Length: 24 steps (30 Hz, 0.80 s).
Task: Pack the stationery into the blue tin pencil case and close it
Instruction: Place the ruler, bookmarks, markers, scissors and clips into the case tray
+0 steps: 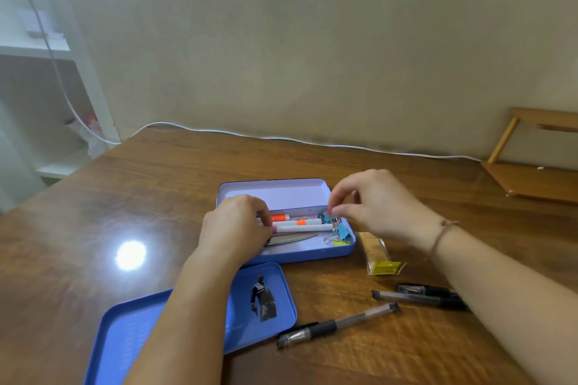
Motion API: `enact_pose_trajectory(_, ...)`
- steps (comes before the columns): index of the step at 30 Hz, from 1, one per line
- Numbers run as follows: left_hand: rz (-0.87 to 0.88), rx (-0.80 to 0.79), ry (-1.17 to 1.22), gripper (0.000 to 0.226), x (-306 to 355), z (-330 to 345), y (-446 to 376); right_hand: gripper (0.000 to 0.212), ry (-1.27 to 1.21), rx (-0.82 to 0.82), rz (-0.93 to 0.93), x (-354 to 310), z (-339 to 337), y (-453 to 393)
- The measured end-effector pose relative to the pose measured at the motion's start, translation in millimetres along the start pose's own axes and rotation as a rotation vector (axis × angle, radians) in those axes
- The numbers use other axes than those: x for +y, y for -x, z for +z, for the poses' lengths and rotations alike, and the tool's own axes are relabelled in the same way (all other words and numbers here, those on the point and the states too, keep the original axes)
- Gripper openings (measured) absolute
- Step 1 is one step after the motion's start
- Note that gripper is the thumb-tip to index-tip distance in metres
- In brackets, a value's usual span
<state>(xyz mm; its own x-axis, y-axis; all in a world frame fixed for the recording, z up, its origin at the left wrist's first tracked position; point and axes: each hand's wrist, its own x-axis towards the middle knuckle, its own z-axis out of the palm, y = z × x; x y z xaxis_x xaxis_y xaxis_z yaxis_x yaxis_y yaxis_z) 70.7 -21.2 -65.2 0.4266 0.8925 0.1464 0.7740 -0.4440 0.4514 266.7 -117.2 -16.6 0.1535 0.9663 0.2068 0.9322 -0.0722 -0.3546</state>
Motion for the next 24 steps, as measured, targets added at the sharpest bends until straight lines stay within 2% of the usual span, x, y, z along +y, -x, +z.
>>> enact_pose_trajectory(6, 0.009, -0.005, 0.0, 0.009, -0.8, -0.2, -0.3, 0.011, 0.099, -0.049, 0.049, -6.1, 37.2, -7.5)
enact_pose_trajectory(10, 0.001, -0.01, 0.014, 0.013, -1.2, -0.9, -0.2, 0.014, 0.138, -0.07, 0.032, -2.3, 35.3, -3.7)
enact_pose_trajectory(14, 0.015, -0.024, 0.019, 0.007, 0.1, -2.8, 0.9, 0.015, 0.181, -0.113, 0.0, -3.8, 30.5, -1.3)
enact_pose_trajectory(17, 0.042, -0.088, 0.023, 0.012, -2.5, -7.3, 1.7, 0.012, 0.189, -0.076, 0.006, -1.6, 19.8, 0.8)
enact_pose_trajectory(20, 0.072, -0.203, 0.047, 0.026, -7.7, -16.6, 4.4, 0.005, 0.079, -0.031, 0.021, 7.1, -11.8, 16.8)
enact_pose_trajectory(24, 0.072, -0.27, 0.032, 0.037, -7.2, -21.8, 7.6, 0.018, 0.03, -0.192, 0.051, 22.4, -36.6, 57.1)
